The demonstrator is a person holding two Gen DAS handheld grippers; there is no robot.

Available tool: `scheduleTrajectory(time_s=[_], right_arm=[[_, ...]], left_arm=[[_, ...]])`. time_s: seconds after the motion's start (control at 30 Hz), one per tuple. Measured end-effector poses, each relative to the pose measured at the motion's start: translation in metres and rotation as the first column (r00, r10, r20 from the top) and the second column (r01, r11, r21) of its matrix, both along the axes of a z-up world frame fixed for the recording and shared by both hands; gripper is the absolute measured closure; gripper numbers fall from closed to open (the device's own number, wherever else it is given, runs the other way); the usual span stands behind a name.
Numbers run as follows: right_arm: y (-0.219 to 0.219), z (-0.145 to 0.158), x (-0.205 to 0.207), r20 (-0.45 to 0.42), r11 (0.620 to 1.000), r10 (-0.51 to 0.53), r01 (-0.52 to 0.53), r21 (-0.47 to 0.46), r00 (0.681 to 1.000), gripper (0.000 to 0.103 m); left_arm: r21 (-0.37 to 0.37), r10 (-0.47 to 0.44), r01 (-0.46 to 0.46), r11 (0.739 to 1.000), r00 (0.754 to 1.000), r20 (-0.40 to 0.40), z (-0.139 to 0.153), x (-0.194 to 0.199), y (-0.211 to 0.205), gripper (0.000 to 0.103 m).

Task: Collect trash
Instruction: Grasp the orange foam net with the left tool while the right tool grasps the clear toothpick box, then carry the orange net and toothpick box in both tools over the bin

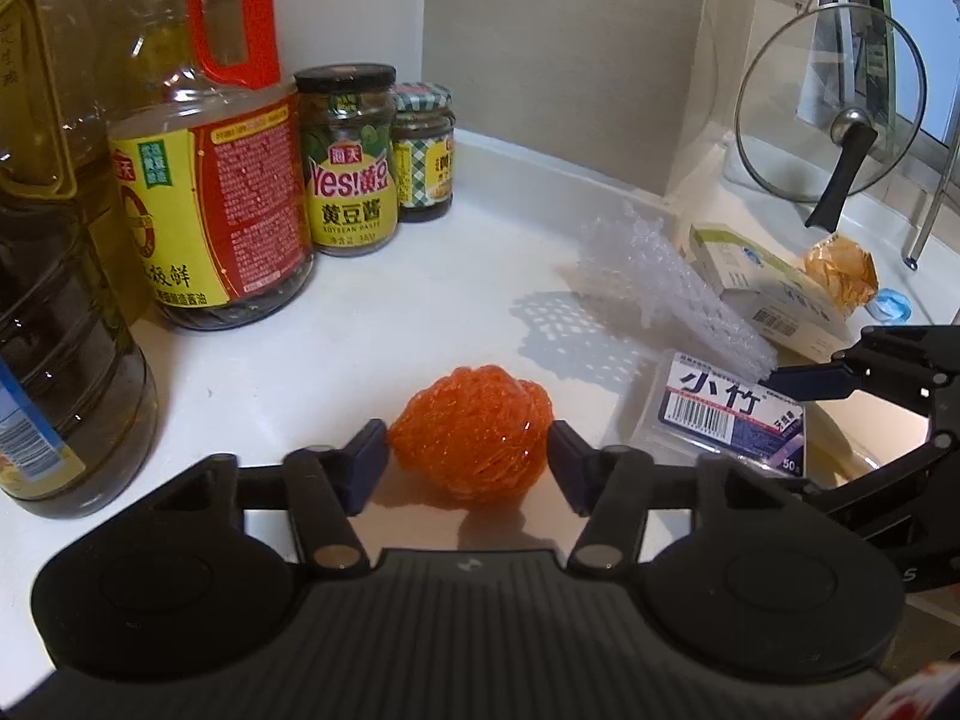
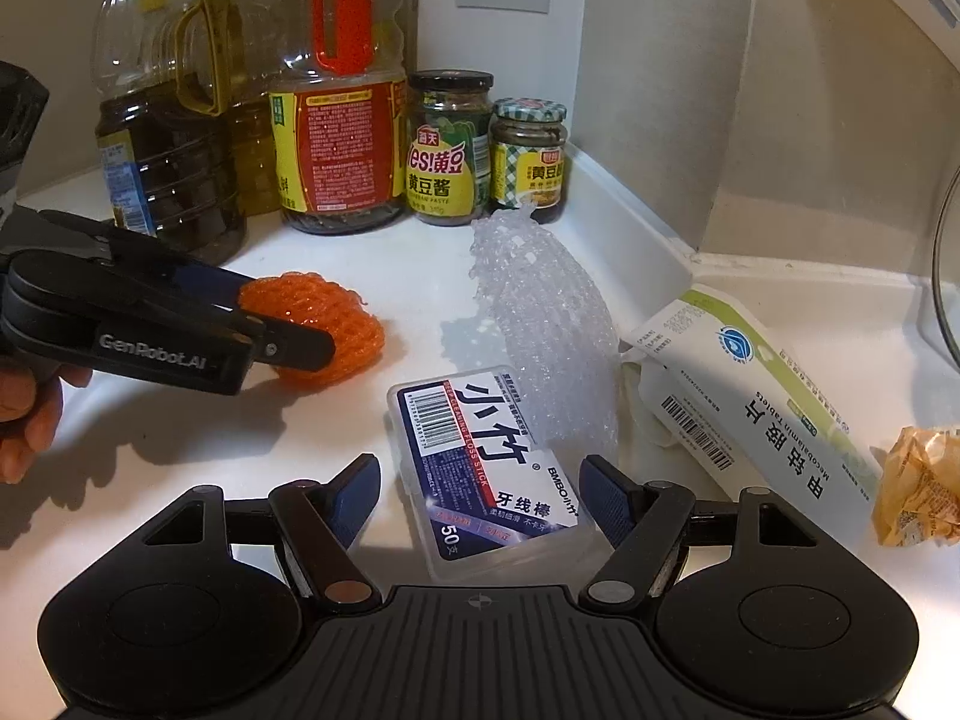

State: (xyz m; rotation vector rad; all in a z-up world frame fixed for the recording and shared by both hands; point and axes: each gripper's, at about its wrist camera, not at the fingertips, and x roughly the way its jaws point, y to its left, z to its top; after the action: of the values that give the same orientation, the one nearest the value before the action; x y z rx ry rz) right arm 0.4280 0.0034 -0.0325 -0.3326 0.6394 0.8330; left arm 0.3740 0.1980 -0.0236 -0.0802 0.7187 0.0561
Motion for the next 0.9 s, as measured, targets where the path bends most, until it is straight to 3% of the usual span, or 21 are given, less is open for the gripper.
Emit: scheduleTrajectory(time_s=[0.07,0.4,0.43,0.9], right_arm=[[-0.002,0.002,-0.002,-0.018,1.000,0.006,-0.006,0.012,1.000,0.040],[-0.004,-0.003,-0.003,-0.065,0.999,0.005,-0.002,0.052,0.998,0.041],[-0.005,-0.003,-0.003,-0.068,0.998,-0.009,0.013,0.059,0.998,0.047],[-0.042,0.023,-0.063,-0.079,0.985,-0.025,0.038,0.170,0.997,0.047]], left_arm=[[0.000,0.002,-0.002,1.000,1.000,0.000,0.000,-0.001,-0.001,0.058],[-0.023,0.035,-0.035,0.999,0.999,-0.001,0.003,-0.021,-0.005,0.069],[-0.024,0.041,-0.041,0.999,0.999,0.001,0.004,-0.024,-0.005,0.069],[-0.071,0.134,-0.133,0.989,0.991,0.011,0.029,-0.090,-0.036,0.071]])
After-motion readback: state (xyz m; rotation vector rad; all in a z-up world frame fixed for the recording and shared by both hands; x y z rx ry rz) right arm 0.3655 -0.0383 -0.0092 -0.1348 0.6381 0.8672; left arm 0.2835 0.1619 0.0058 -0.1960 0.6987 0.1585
